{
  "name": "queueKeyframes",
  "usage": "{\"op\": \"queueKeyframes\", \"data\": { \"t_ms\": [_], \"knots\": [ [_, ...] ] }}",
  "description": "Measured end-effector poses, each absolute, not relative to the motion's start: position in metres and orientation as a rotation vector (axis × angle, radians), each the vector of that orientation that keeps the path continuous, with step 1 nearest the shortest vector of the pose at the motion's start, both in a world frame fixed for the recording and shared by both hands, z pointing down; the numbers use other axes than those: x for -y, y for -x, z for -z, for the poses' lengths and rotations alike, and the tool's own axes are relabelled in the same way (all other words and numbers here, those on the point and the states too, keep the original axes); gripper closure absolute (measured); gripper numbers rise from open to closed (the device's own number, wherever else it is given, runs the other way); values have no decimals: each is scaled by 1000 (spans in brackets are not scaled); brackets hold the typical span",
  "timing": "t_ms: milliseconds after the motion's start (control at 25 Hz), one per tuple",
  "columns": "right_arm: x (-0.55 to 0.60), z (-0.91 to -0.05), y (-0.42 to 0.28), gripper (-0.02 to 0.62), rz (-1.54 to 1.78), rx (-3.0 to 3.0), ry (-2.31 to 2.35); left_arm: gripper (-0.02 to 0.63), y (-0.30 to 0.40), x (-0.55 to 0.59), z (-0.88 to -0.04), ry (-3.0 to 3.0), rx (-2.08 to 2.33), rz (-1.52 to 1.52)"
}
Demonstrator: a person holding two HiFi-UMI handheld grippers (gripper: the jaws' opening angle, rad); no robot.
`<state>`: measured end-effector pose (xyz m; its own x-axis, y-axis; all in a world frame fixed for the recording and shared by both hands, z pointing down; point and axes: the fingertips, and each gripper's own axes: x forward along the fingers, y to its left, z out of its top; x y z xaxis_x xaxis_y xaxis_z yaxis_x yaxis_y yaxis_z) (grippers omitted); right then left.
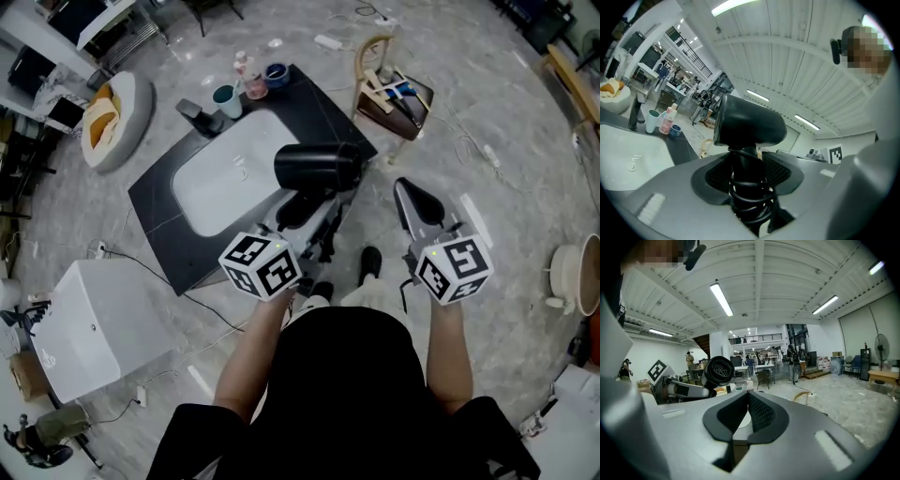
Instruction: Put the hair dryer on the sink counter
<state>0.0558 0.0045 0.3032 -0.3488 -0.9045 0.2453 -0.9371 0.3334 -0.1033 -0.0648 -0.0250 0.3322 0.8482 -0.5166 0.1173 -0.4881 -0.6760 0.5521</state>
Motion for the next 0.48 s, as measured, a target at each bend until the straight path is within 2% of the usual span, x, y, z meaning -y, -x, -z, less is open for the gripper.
{"op": "queueKeyframes", "data": {
  "t_ms": [480],
  "knots": [
    [68, -301, -107, 584, -334, 2584, -1474, 414, 22, 75, -338, -2315, 974, 121]
  ]
}}
